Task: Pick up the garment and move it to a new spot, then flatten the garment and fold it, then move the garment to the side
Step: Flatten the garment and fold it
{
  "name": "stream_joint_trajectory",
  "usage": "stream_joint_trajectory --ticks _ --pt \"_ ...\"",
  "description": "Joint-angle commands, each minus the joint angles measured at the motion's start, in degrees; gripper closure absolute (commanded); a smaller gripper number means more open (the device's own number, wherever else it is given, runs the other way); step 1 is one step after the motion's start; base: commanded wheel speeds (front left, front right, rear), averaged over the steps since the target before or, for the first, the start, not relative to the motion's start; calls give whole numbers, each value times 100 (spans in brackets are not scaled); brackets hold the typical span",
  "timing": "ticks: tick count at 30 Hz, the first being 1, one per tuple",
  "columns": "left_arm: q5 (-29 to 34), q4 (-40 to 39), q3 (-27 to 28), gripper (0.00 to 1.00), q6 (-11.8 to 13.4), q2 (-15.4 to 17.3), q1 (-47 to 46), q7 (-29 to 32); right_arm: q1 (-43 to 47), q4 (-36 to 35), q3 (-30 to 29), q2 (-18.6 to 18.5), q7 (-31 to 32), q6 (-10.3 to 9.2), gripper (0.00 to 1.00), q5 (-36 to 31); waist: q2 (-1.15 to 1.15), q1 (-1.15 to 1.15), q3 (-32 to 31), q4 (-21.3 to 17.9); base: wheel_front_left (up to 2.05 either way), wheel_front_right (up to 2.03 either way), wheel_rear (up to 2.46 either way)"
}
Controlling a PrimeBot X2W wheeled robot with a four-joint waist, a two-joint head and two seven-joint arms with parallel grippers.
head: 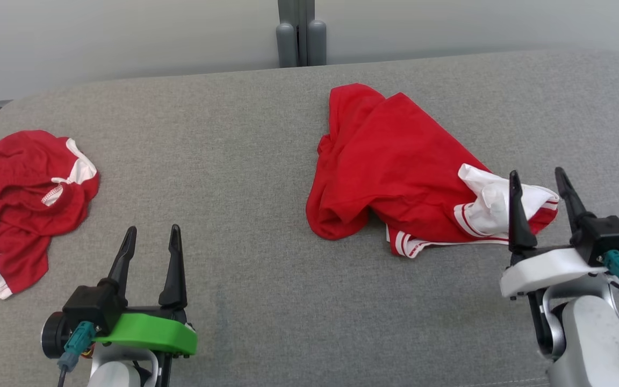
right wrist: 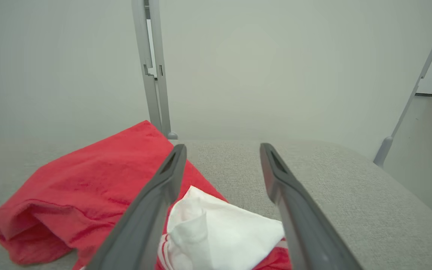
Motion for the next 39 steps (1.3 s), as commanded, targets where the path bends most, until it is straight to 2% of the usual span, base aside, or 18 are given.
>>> stream_joint_trajectory --ticks 1,8,14,23,29,36,39 --pt "33 -1 11 0 12 17 71 3 203 -164 137 -1 -52 -1 0 129 0 0 -75 31 0 0 0" --pt "17 6 0 0 25 17 178 3 845 -718 833 -12 -103 -1 0 244 0 0 -217 89 0 0 0" --pt "72 59 -2 0 14 17 313 3 1098 -661 812 -6 -102 -1 0 443 0 0 -299 85 0 0 0" --pt "-49 351 -173 0 -30 16 143 3 1017 -744 838 -6 -106 -1 0 440 0 0 -235 -68 0 0 0" --pt "-242 1265 -675 0 -109 24 -426 3 910 -762 991 -7 -105 -1 0 515 0 0 -25 -373 0 0 0" --pt "-697 2285 -1933 0 -109 186 -1314 105 769 -686 1215 -3 -103 -1 0 585 0 0 291 -874 0 0 0" --pt "-934 2620 -2287 0 -110 198 -1627 116 704 -675 1312 -4 -103 -1 0 630 0 0 410 -1066 0 0 0"
